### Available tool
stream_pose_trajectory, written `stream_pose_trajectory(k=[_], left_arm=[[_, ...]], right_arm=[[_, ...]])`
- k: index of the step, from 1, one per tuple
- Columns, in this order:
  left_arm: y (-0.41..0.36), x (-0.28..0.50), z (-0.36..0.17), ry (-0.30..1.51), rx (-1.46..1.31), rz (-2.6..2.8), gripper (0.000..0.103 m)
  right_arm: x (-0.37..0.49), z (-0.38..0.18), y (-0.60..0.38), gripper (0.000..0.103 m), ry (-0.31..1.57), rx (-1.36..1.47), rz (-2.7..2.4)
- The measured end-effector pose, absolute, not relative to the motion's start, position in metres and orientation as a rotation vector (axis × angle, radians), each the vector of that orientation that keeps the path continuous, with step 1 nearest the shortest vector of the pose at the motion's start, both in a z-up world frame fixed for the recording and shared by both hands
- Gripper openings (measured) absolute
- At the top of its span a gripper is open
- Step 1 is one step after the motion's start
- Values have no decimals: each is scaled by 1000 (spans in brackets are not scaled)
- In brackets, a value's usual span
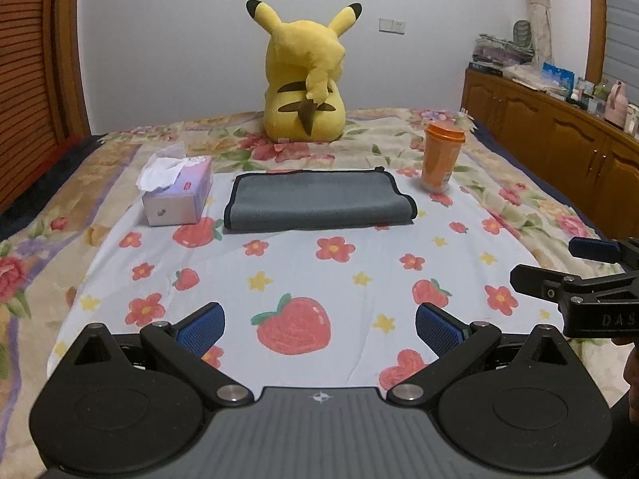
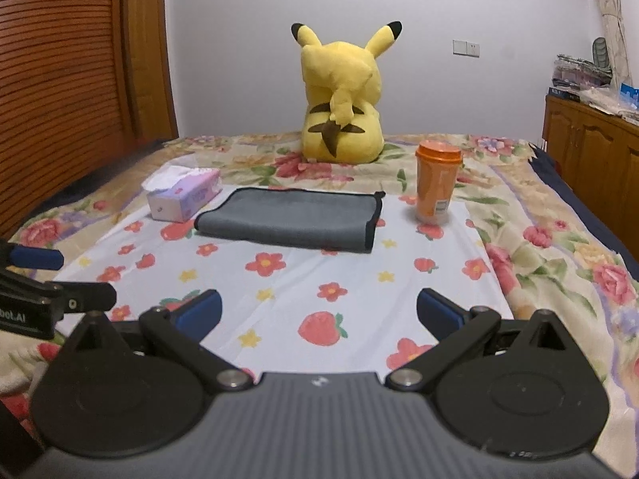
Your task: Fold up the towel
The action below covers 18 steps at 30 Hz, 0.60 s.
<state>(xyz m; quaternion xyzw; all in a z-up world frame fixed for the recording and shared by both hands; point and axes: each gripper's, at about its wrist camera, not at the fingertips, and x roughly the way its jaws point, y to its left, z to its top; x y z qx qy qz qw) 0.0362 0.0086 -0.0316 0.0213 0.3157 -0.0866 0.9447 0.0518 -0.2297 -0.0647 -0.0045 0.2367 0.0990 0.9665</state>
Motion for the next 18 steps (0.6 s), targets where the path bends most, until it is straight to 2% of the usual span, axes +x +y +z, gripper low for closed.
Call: stream_pose_trajectory(k=[18], left_arm=[[14, 25, -28, 584, 52, -131, 103]], right_arm=[[47, -64, -239, 103, 468, 16, 157]])
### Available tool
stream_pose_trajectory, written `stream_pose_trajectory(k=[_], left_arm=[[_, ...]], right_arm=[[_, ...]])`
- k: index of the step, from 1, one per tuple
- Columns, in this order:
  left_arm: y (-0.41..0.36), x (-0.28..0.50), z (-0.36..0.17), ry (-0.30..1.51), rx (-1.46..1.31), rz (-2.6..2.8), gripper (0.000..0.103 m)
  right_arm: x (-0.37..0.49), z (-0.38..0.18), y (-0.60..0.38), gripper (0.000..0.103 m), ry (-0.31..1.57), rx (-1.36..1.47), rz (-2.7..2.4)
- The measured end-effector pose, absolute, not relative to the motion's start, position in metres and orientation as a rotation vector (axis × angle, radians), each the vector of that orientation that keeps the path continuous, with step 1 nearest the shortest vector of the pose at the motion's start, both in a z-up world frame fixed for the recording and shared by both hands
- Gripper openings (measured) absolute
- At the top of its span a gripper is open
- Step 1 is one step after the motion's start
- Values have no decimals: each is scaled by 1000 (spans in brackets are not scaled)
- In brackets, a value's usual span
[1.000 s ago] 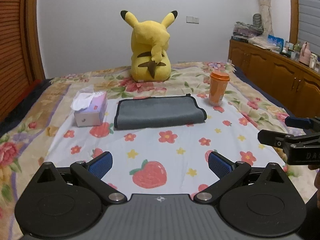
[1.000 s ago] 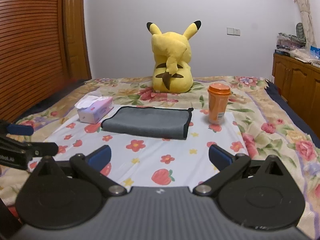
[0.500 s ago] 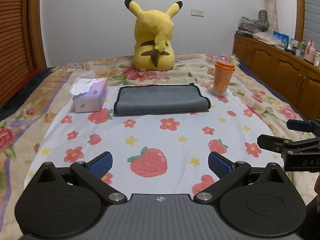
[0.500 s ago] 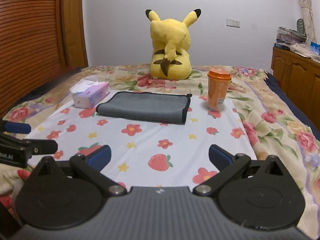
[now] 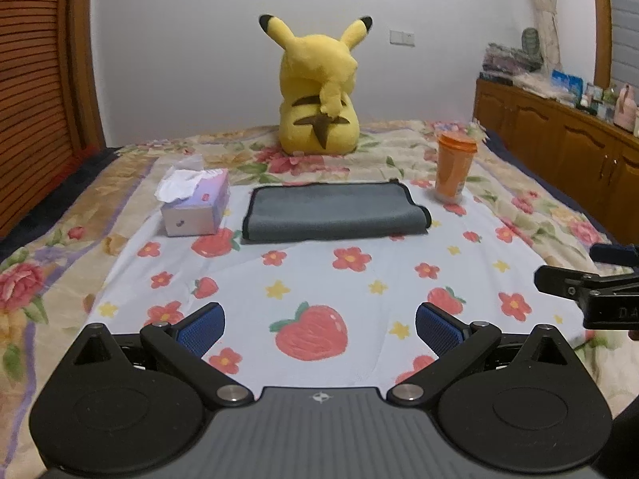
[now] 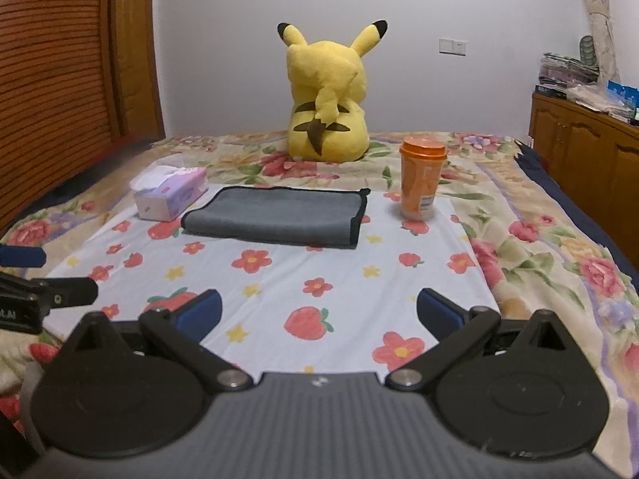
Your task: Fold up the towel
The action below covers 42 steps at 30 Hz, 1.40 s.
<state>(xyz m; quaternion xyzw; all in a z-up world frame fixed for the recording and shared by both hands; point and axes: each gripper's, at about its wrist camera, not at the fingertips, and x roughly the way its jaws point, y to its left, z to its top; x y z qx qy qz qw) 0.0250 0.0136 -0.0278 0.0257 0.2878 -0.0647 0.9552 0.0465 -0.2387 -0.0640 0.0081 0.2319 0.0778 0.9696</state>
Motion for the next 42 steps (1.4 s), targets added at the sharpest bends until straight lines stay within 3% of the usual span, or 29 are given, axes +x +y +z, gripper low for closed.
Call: stream_pose_trajectory(k=[42], left_arm=[[9, 0, -7, 352, 112, -114, 103]], right_arm=[[28, -49, -252, 103, 272, 33, 109]])
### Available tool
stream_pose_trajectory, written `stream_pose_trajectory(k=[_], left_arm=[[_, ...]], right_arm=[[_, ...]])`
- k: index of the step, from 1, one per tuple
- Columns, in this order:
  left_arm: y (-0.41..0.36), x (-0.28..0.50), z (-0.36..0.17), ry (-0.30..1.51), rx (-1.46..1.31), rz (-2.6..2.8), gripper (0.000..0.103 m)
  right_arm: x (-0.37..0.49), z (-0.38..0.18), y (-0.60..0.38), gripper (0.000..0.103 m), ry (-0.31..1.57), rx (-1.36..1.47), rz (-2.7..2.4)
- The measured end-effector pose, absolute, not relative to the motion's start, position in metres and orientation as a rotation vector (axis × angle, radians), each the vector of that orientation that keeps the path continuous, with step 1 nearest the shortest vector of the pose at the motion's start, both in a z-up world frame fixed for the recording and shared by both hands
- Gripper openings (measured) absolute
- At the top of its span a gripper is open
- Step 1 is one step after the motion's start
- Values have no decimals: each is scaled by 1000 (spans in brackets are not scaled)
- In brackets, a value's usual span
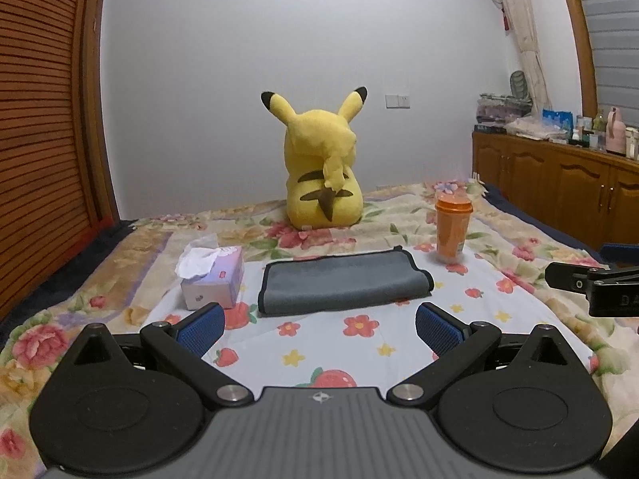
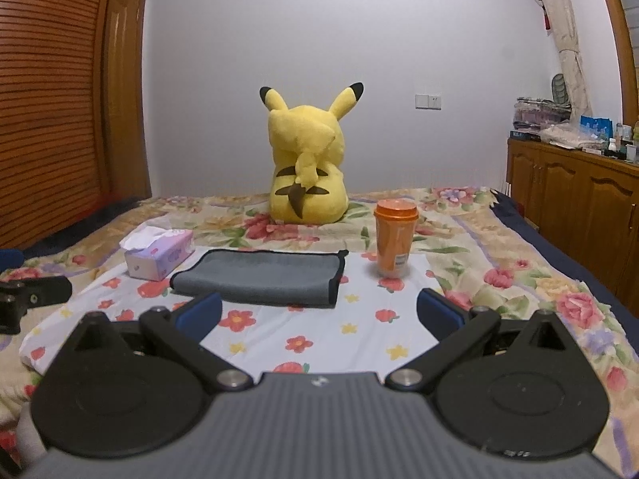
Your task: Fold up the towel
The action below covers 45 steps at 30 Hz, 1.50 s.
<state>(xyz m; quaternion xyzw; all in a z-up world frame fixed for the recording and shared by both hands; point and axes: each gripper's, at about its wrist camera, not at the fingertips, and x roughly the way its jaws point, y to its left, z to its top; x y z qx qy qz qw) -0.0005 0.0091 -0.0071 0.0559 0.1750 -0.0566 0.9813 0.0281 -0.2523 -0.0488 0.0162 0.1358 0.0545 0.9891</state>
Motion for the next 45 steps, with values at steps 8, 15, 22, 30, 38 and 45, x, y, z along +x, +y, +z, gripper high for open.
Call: stream_pose_trajectory(k=[8, 15, 22, 30, 38, 45], left_arm=[[8, -3, -5, 325, 119, -104, 103], [10, -4, -5, 322, 112, -97, 103], [11, -1, -5, 324, 106, -97, 103], [12, -1, -5, 323, 107, -96, 103], [12, -1, -5, 324, 106, -96, 103], [12, -1, -5, 324, 106, -96, 103]], right_arm=[[26, -47, -255, 103, 250, 48, 100], [26, -47, -255, 103, 237, 50, 97], [25, -47, -255, 103, 237, 50, 96], [25, -47, -255, 103, 237, 50, 96], [26, -47, -255, 103, 237, 50, 96], [26, -48, -255, 103, 237, 50, 97]])
